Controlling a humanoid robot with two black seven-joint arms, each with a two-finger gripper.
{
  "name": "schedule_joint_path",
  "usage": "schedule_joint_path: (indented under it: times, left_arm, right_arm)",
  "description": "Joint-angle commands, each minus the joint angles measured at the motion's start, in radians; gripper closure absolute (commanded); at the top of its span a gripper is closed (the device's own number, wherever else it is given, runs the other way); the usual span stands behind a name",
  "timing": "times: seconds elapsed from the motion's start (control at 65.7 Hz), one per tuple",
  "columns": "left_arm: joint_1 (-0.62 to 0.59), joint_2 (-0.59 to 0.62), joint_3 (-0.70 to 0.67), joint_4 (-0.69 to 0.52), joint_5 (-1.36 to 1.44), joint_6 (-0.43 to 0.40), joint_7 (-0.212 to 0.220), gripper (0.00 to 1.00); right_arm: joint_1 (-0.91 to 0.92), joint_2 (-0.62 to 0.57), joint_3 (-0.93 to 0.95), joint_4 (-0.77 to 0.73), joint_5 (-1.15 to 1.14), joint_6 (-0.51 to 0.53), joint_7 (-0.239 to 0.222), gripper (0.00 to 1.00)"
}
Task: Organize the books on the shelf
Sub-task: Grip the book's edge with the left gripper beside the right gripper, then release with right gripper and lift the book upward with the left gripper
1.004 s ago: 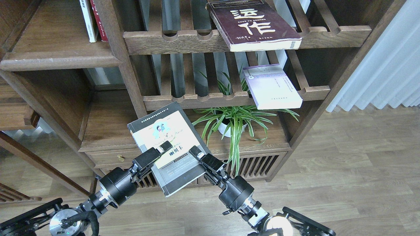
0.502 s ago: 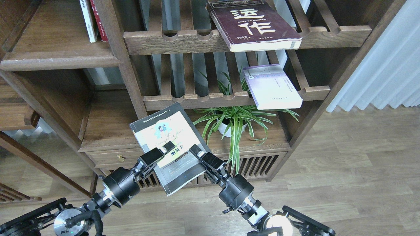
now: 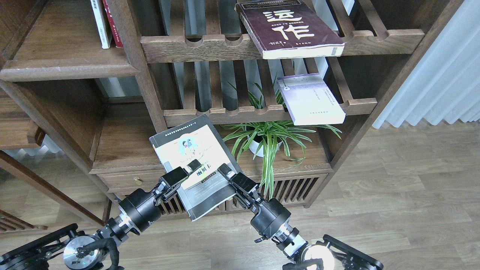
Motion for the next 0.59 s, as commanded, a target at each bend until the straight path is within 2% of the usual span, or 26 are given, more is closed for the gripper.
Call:
schedule_joint_path:
  times: [0.0,0.091,0.137,0.411,0.578]
  left_arm:
    - [0.005,0.001,0.004,0.004,0.000,0.000,0.001,0.92]
    - [0.005,0.004,0.001,0.004,0.000,0.000,0.002,0.92]
    - [0.005,0.006,0.001,0.004,0.000,0.000,0.002,0.92]
    - [0.001,0.021,-0.024,-0.002,0.036,0.000,0.011,0.94]
    - [-0.002,0.035,-0.058,-0.010,0.082,0.000,0.011,0.96]
  right_arm:
    - [0.000,0.023,0.015,-0.001,0.000,0.000,0.001,0.29]
    - [0.006,0.029,0.015,-0.001,-0.001,-0.022,0.000,0.07]
    - [0.008,0.029,0.018,-0.001,-0.001,-0.059,0.001,0.02]
    - [0.008,0.033,0.145,-0.109,-0.003,-0.114,0.009,0.02]
    - [0.003,0.033,0.252,-0.136,-0.003,-0.200,0.012,0.02]
